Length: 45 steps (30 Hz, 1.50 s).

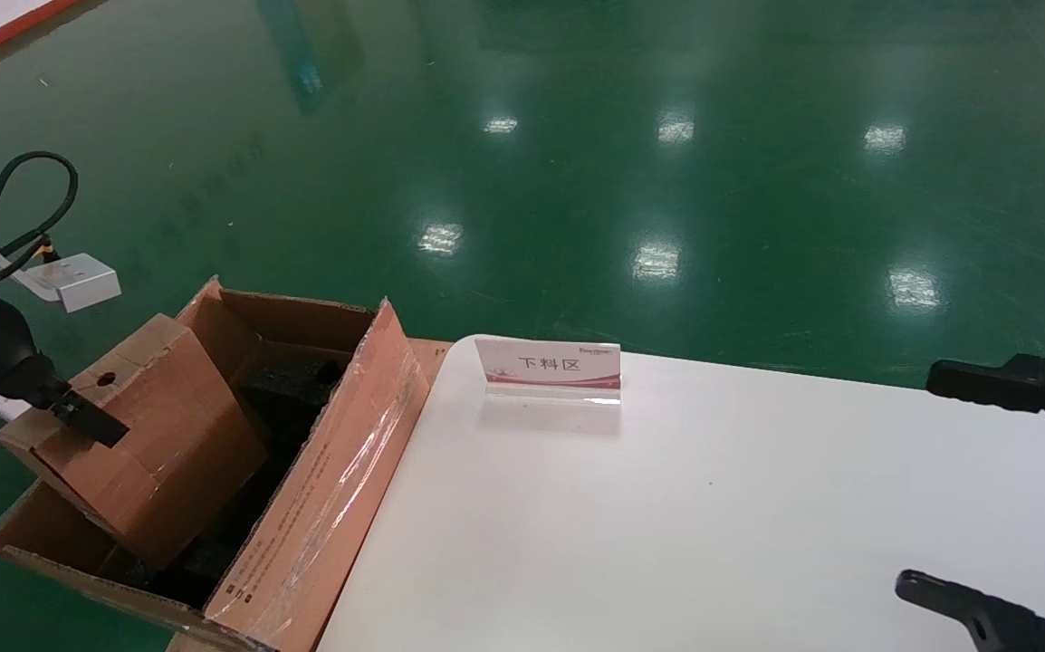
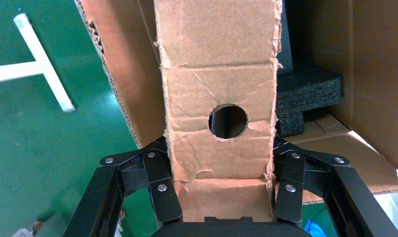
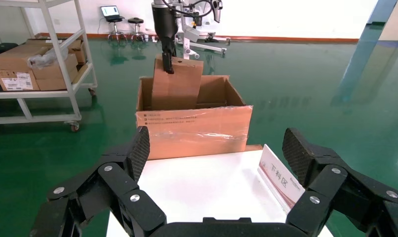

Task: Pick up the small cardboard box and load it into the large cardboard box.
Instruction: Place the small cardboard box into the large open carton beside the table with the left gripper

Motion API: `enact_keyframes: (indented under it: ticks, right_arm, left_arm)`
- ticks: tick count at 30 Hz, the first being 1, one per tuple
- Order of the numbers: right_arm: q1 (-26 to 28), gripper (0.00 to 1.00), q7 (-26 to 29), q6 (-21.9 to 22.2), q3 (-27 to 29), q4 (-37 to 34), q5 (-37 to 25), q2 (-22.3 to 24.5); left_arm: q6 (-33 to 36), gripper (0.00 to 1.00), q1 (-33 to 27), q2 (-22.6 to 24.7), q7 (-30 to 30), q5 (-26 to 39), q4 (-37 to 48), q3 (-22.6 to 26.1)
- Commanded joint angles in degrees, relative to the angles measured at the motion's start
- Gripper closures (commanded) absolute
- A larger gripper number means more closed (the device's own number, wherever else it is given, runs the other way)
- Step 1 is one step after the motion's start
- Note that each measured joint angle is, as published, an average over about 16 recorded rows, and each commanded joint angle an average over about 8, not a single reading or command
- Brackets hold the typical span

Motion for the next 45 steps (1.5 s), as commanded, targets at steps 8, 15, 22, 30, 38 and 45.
enact_keyframes:
  ticks: [8,15,22,30,38,45]
  right_arm:
    - [0.01,0.0,-0.01,0.01,-0.03,0.0,0.02,0.01]
    - [0.01,0.0,-0.02,0.02,-0.05,0.0,0.03,0.02]
    - [0.02,0.0,-0.03,0.03,-0.07,0.0,0.05,0.03]
    - [0.02,0.0,-0.05,0.04,-0.09,0.0,0.06,0.04]
    - [0.03,0.0,-0.06,0.05,-0.12,0.0,0.08,0.05]
    - [0.03,0.0,-0.07,0.06,-0.14,0.0,0.09,0.06]
  left_arm:
    - [-0.54,1.0,2.03,1.77,-1.34,0.02,3.67,0.25]
    - [-1.96,1.0,2.82,2.69,-3.39,0.17,5.2,0.35]
    - [-2.59,1.0,3.22,2.74,-4.8,-0.45,5.58,-0.03]
    - [-4.08,1.0,3.83,2.92,-6.88,-0.16,5.01,0.14]
    - [-6.04,1.0,4.26,2.64,-9.41,0.36,3.39,0.43]
    - [-8.25,1.0,4.45,2.4,-12.02,1.31,1.34,0.93]
